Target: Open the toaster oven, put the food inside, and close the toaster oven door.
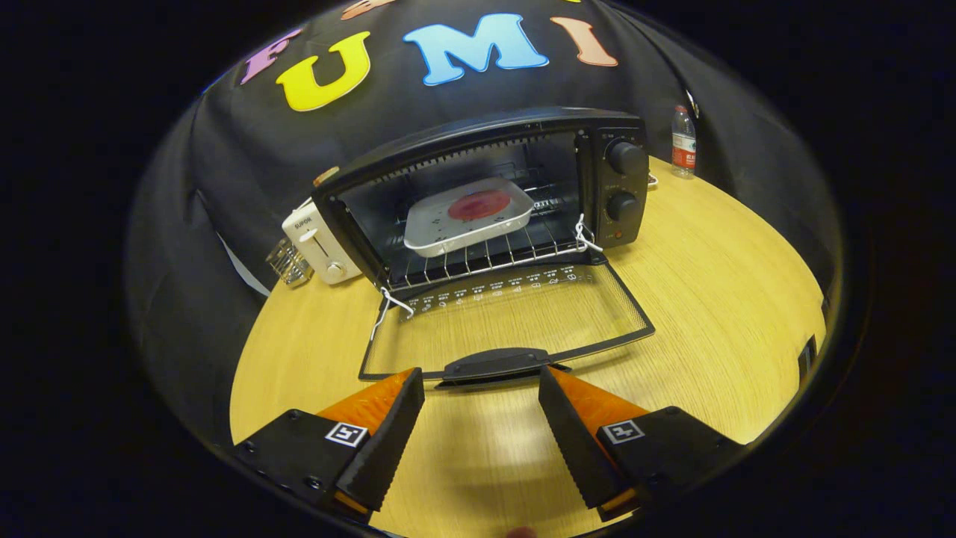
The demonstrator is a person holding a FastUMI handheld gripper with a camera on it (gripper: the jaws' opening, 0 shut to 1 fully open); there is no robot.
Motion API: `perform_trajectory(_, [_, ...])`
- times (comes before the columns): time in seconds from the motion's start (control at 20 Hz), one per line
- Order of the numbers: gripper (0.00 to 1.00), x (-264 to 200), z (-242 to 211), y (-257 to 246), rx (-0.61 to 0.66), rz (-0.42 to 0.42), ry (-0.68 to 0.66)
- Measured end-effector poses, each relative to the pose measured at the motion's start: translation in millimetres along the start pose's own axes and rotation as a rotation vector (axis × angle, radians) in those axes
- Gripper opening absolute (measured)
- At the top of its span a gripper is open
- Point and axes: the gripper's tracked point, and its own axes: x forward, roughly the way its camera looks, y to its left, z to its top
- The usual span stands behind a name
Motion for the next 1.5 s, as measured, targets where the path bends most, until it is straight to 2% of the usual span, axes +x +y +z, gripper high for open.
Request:
perform_trajectory(0.65, [0.98, 31, -31, -16, -0.103, -0.094, 0.099])
perform_trajectory(0.9, [0.98, 36, -28, -17, -0.16, -0.117, 0.08])
perform_trajectory(1.5, [0.98, 16, -15, -11, -0.145, -0.093, 0.019])
